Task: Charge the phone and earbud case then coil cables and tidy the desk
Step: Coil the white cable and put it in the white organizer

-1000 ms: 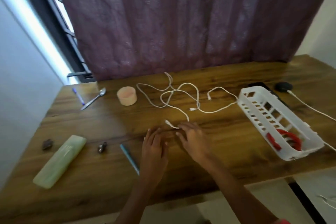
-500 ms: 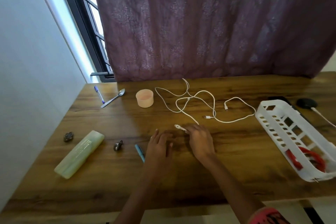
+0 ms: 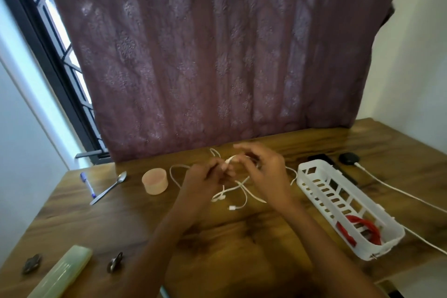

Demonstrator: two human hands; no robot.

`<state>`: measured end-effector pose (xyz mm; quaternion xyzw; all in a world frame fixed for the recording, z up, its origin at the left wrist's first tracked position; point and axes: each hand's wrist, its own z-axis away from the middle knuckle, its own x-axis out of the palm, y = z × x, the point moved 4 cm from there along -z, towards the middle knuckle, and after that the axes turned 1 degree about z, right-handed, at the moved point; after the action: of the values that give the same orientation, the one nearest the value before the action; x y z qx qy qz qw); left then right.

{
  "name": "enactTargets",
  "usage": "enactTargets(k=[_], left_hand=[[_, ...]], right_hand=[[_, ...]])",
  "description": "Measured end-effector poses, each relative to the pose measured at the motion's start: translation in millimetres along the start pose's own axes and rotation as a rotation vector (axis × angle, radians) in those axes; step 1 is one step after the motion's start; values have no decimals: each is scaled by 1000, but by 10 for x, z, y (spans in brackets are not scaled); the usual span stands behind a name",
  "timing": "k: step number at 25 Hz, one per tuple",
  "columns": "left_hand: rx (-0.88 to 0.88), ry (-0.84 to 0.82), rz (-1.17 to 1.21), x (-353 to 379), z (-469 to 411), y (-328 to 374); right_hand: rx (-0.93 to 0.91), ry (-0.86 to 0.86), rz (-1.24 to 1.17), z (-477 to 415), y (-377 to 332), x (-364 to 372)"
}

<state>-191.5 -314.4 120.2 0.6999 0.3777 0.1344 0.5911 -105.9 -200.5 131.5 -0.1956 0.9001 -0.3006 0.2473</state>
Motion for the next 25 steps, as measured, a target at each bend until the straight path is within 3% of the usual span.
enactTargets(k=[4, 7, 14, 20, 22, 25], left_hand=[[-103, -60, 554, 262, -242, 399], [-114, -115, 843, 433, -427, 695], [20, -204, 945, 614, -786, 1145], [130, -58, 947, 561, -1005, 1283], [176, 22, 951, 478, -1064, 1309], [217, 125, 836, 450, -1079, 1226]], right_hand=[[306, 95, -419, -275, 194, -245], [475, 155, -714, -342, 365, -384], [598, 59, -790, -405, 534, -462], [549, -30, -532, -343, 639, -445], [416, -65, -202, -299, 675, -506], [74, -43, 354, -234, 584, -571]])
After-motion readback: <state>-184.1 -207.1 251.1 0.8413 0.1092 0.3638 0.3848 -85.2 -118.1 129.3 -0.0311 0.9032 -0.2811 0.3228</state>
